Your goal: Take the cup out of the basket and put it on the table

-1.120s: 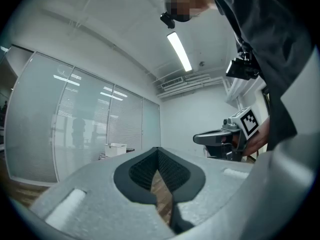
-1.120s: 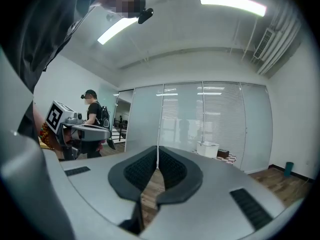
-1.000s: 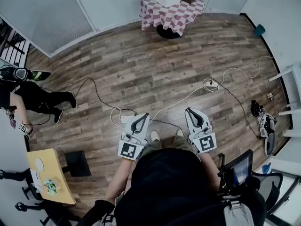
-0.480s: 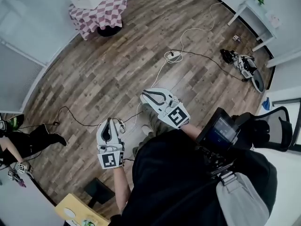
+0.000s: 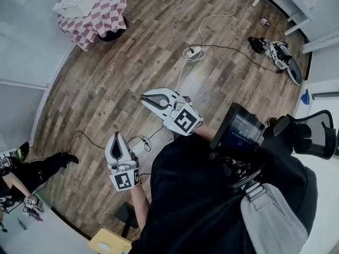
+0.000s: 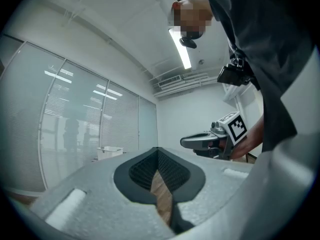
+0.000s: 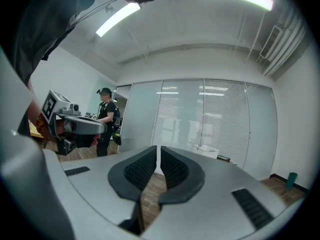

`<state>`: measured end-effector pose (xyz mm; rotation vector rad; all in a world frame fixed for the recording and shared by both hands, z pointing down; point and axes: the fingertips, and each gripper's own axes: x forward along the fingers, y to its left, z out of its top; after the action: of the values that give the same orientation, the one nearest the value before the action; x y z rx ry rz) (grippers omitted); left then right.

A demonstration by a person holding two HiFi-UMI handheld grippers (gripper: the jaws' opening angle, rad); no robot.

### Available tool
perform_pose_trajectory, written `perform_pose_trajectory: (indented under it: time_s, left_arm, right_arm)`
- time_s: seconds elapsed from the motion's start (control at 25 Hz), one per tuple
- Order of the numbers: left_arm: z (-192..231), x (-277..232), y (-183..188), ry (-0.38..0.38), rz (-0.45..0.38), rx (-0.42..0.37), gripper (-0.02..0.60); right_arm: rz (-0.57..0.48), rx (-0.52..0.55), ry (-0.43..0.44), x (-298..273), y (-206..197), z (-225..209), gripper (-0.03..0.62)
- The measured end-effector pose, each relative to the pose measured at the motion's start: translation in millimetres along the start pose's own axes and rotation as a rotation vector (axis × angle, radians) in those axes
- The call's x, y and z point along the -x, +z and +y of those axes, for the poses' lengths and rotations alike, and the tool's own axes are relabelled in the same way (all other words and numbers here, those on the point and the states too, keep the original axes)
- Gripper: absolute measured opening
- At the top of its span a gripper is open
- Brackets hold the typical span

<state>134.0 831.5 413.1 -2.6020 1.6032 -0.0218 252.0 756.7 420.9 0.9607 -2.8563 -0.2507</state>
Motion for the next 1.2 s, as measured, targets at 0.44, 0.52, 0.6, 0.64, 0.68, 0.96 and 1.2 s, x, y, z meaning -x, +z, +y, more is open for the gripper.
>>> perform_pose_trajectory:
  time_s: [0.44, 0.52, 0.6, 0.64, 0.68, 0.96, 1.2]
  left_arm:
    - [47, -162, 23, -0.013, -0.034, -0.059, -0.003]
    - [54, -176, 25, -0.002, -0.031, -0.058, -0.003]
    - [64, -188, 23, 0.009, -0.028, -0.049, -0.003]
    - [70, -195, 21, 0.012, -0.026, -0.046, -0.003]
    - [77, -201, 17, 0.014, -0.022, -0.043, -0.003]
    - [141, -245, 3, 0.003, -0.03, -0.02, -0.003]
    - [197, -306, -8, -0.083, -0.046, -0.021, -0.003]
  right_arm:
    - [-0.036, -0.013, 0.083, -99, -4, -129, 0.015]
    - [-0.037, -0.012, 0.097, -115, -4, -145, 0.015]
    - [-0.04, -0.009, 0.106, -132, -5, -158, 0.015]
    - [-0.041, -0.009, 0.108, -141, -5, -163, 0.015]
    - [-0.039, -0.01, 0.109, -150, -7, -168, 0.015]
    - [-0.038, -0.005, 0.105, -209, -12, -188, 0.015]
    - [-0.02, 0.015, 0.043, -265, -14, -223, 0.017]
